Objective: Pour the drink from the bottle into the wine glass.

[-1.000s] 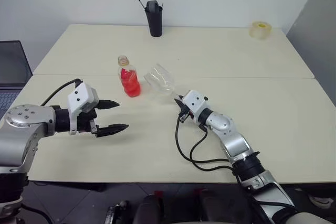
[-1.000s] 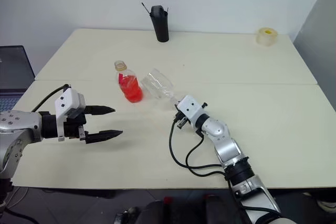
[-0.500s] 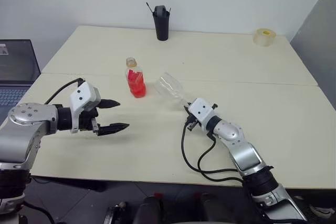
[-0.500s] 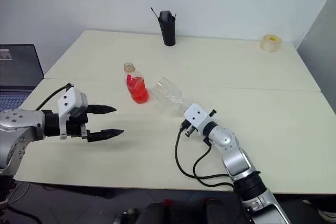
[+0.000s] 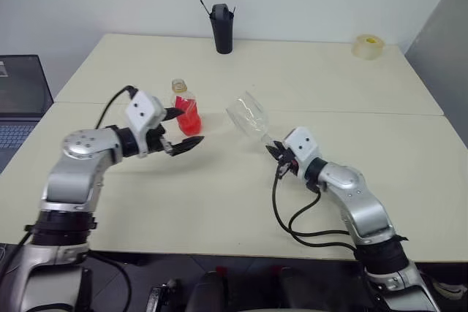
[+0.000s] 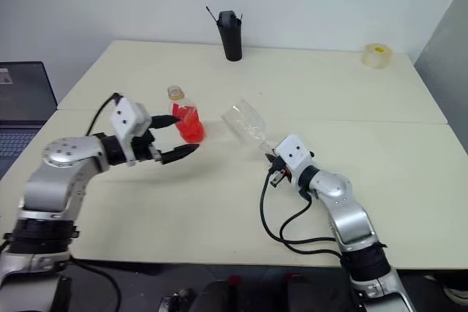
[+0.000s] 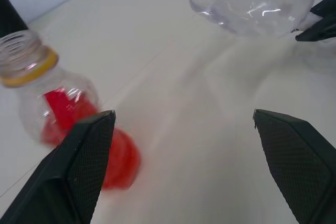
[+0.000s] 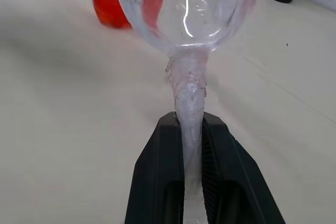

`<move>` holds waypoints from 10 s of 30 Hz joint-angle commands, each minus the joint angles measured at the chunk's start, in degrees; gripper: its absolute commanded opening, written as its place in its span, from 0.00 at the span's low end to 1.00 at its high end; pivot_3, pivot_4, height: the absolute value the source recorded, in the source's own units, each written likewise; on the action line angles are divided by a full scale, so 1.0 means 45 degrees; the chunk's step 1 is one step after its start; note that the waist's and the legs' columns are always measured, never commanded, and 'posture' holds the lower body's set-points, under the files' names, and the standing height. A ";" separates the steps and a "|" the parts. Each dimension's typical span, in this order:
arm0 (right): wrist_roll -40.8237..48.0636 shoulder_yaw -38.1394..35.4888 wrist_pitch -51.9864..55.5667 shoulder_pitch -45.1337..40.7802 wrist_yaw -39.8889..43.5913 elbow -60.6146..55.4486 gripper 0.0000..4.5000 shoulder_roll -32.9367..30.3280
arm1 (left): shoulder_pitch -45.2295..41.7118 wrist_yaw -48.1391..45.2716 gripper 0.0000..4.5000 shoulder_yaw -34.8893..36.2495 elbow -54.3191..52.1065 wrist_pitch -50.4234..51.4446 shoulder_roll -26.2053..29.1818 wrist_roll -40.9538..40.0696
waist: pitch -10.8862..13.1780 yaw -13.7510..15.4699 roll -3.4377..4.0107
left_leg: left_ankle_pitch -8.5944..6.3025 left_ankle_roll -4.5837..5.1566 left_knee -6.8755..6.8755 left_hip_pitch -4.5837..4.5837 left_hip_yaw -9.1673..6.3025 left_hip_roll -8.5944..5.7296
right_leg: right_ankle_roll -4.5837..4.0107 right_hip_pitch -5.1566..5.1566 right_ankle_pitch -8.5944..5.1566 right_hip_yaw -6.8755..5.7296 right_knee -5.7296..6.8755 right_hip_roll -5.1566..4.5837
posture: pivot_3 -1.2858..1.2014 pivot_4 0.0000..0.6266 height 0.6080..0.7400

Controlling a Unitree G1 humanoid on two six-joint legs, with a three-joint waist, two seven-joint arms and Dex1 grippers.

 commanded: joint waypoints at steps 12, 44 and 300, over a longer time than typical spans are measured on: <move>0.2698 0.0145 0.0781 -0.0095 0.1331 -0.2209 0.03 -0.0610 | -0.1529 0.2417 1.00 -0.0742 0.0048 -0.0468 -0.2475 0.1127 | 0.0005 -0.0010 0.0004 | 0.0001 -0.0001 0.0011 0.0001 0.0006 -0.0010 | 0.0000 -0.0023 0.0000 0.0015 0.0042 0.0004 | 0.52 0.24 1.00; 0.1797 0.0120 -0.0528 -0.1667 0.0944 -0.0092 0.03 -0.0216 | -0.0802 0.1574 1.00 0.0618 -0.0451 -0.0528 -0.1547 -0.0038 | 0.0009 -0.0048 0.0007 | 0.0012 -0.0020 0.0013 -0.0049 0.0015 -0.0006 | 0.0000 -0.0079 0.0000 0.0017 0.0054 0.0000 | 0.52 0.24 1.00; 0.3248 -0.1965 0.0763 0.1227 -0.1081 -0.5381 1.00 -0.3289 | -0.9720 1.0916 0.17 -0.5285 1.1355 -1.3432 -0.0803 1.3034 | 0.0059 0.0005 0.0011 | 0.0051 -0.0080 0.0195 -0.0337 -0.0006 -0.0053 | 0.0005 -0.0320 0.0005 -0.0062 0.0196 0.0000 | 0.52 0.24 1.00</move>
